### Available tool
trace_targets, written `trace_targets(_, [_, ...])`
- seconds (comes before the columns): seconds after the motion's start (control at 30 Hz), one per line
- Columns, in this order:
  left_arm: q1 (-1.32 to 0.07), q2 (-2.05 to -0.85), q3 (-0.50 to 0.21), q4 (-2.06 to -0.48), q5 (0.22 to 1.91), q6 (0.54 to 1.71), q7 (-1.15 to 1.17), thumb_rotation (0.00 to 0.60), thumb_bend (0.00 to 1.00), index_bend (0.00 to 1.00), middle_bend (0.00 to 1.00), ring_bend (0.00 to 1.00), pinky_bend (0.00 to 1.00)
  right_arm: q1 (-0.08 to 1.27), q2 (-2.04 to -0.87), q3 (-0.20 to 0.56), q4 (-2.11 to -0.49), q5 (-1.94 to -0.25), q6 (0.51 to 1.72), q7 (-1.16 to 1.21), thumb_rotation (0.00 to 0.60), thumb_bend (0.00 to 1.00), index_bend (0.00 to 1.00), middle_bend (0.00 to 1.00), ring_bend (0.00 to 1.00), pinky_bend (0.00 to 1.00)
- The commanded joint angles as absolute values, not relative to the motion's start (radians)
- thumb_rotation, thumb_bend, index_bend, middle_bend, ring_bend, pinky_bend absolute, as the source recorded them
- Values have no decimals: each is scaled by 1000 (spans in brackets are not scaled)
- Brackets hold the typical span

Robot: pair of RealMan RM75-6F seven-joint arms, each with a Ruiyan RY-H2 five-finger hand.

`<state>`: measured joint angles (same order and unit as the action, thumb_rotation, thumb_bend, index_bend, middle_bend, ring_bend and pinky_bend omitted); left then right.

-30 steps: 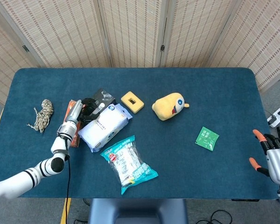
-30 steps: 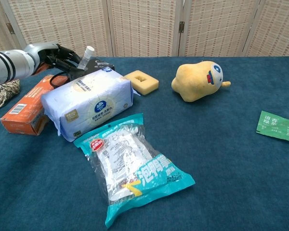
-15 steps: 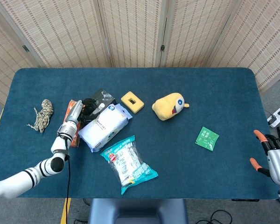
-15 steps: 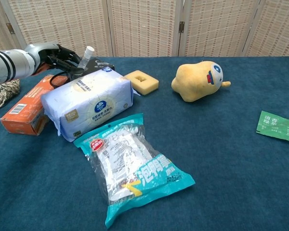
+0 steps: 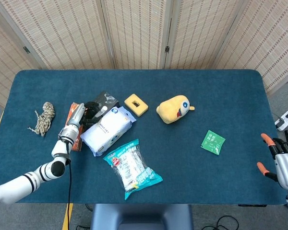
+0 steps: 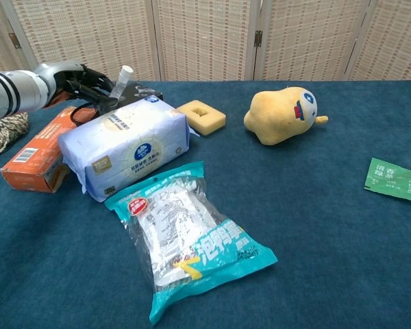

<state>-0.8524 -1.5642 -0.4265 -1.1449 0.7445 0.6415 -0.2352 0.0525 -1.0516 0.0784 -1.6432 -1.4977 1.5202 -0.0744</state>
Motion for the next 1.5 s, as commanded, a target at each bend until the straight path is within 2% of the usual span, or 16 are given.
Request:
trace_targets(0.03, [-852,-1560,-425,-1148,746,636,-235,600,458,527,286,199,138,52,-1052,78,-1643,-1498,1521,-74,600,176,134,267,171,227])
trace_targets(0.27, [-854,-1554,-420,-1151,747,631,-233,600,463,530,286,198,138,51,-1053,78,-1642,-1500,1523,-72,600,176,138,266,171,227])
trace_targets(0.6, [-823,-1530,-452,-1185,786,670,-297,600,483,616,339,216,138,48,-1053,77,-1643,-1506,1531,-68,600,176,143,266,171,227])
trace_targets(0.77, [-759,-1454,-513,-1283,835,692,-427,600,484,620,343,217,138,45,-1053,76,-1642,-1514,1539,-63,600,176,144,266,171,227])
trace_targets(1.0, [-625,-1334,-630,-1455,933,696,-727,600,483,618,353,219,140,43,-1059,72,-1640,-1524,1544,-58,600,176,145,266,171,227])
trace_targets(1.2, [-487,-1208,-711,-1608,1080,588,-1085,600,483,606,354,223,177,46,-1066,72,-1634,-1521,1536,-54,600,176,147,267,171,227])
trace_targets(1.37, [-408,-1150,-686,-1633,1295,607,-1228,600,482,605,374,274,201,50,-1069,72,-1629,-1530,1536,-46,600,176,147,267,171,227])
trace_targets(1.5, [-415,-1151,-597,-1560,1432,711,-1067,600,482,605,384,275,205,47,-1068,71,-1626,-1533,1543,-40,600,176,148,267,171,227])
